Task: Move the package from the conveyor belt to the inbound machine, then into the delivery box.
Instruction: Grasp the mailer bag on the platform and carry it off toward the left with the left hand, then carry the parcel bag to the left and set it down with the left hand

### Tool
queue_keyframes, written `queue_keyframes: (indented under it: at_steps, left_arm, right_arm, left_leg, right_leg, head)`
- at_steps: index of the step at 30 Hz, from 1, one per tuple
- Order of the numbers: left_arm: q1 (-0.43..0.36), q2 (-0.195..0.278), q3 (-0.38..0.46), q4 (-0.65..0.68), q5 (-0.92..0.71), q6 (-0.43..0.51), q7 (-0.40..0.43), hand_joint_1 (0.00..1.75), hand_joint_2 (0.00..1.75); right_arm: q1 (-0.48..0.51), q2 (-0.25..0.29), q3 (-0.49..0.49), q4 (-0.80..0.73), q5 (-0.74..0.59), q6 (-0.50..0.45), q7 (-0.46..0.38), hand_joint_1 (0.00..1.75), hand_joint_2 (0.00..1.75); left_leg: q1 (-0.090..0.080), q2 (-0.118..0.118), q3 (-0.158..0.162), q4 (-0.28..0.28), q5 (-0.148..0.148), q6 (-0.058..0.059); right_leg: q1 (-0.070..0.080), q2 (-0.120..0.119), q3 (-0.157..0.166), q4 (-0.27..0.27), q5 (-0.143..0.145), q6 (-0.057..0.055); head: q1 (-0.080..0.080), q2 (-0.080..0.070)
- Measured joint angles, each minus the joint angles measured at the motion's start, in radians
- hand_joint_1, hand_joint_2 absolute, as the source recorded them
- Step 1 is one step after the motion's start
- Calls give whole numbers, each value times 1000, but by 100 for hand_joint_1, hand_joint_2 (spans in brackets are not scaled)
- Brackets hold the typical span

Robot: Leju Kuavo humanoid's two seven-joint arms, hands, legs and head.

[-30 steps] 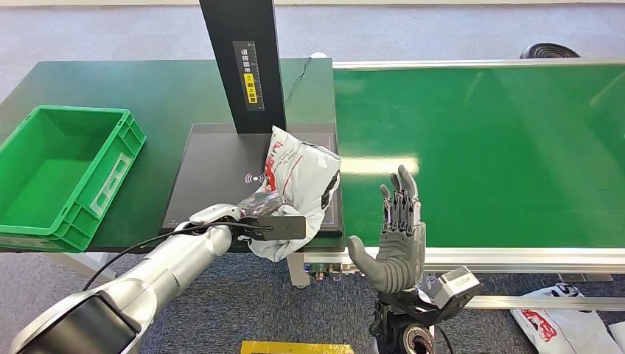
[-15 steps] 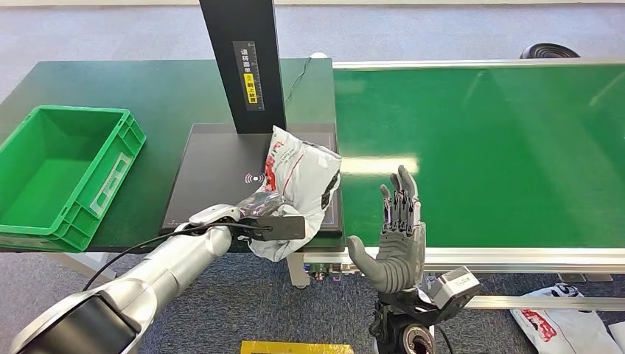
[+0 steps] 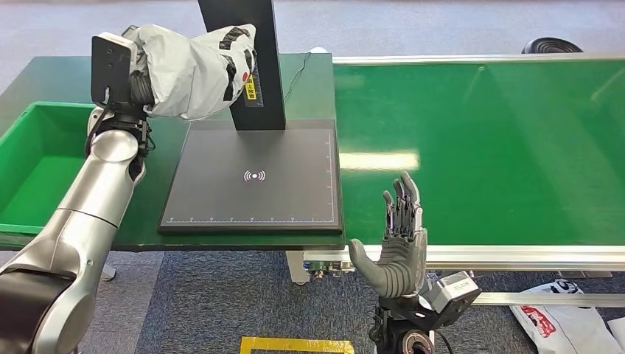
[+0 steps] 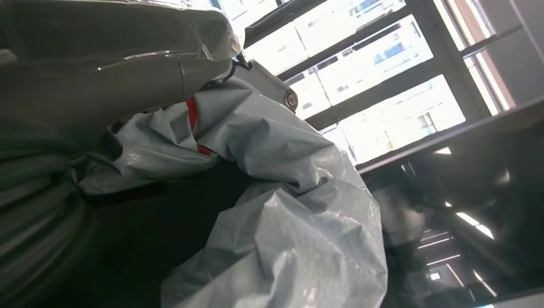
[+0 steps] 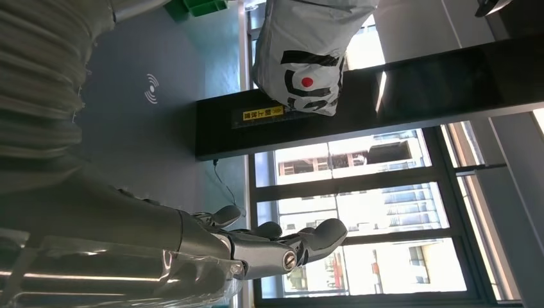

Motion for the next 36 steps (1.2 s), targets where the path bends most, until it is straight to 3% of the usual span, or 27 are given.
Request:
queue_keyframes:
  at_steps: [20, 30, 36]
  left_arm:
    - [5, 12, 62, -50, -36, 0, -23, 175, 175]
    - [49, 110, 83, -172, -46, -14, 2, 175, 175]
    - [69, 139, 94, -200, -46, -18, 3, 175, 175]
  right_arm:
    - [27, 0, 3, -19, 14, -10, 0, 0, 175]
    - [38, 0, -1, -20, 11, 11, 0, 0, 175]
    - [40, 0, -3, -20, 11, 11, 0, 0, 175]
  left_leg:
    - [0, 0, -1, 0, 0, 0]
    - [0, 1, -1, 0, 0, 0]
    - [0, 0, -2, 0, 0, 0]
  right_leg:
    - [0, 0, -1, 0, 0, 0]
    - [0, 1, -2, 0, 0, 0]
    - [0, 1, -2, 0, 0, 0]
  head:
    - [0, 0]
    - [0, 0]
    - [0, 0]
